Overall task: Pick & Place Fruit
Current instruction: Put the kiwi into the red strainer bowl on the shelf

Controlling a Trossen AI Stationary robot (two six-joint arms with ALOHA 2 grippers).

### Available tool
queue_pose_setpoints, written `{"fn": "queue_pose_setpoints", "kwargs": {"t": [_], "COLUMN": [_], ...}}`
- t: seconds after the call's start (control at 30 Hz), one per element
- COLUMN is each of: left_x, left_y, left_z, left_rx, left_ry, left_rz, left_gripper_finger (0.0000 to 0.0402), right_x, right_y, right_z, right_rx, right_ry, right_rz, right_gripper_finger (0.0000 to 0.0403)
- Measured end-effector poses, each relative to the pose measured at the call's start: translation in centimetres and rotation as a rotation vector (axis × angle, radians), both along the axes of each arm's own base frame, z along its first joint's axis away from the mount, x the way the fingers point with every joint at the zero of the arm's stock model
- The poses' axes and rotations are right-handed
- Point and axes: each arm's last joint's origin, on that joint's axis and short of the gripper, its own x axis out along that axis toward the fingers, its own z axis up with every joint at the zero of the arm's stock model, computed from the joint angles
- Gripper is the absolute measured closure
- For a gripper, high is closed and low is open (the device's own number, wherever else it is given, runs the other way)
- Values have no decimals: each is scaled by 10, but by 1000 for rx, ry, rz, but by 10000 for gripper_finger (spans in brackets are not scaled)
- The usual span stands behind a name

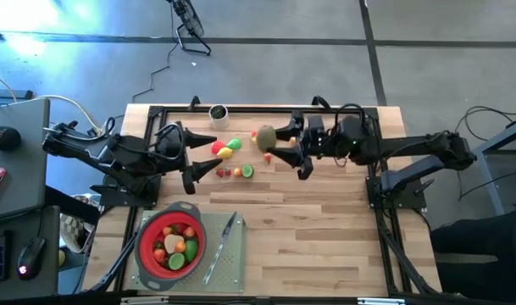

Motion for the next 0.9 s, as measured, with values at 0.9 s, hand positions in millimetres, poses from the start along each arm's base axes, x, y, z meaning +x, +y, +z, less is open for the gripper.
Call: {"fn": "queue_pose_setpoints", "kwargs": {"t": [0.9], "left_x": [2], "left_y": [-6], "left_z": [6], "left_rx": [-29], "left_ry": [-66], "left_rz": [-188], "left_gripper_finger": [100], "right_x": [46], "right_y": [65], "right_z": [-2], "right_rx": [-95], "right_ry": [8], "right_rz": [-123], "right_gripper_finger": [189]}}
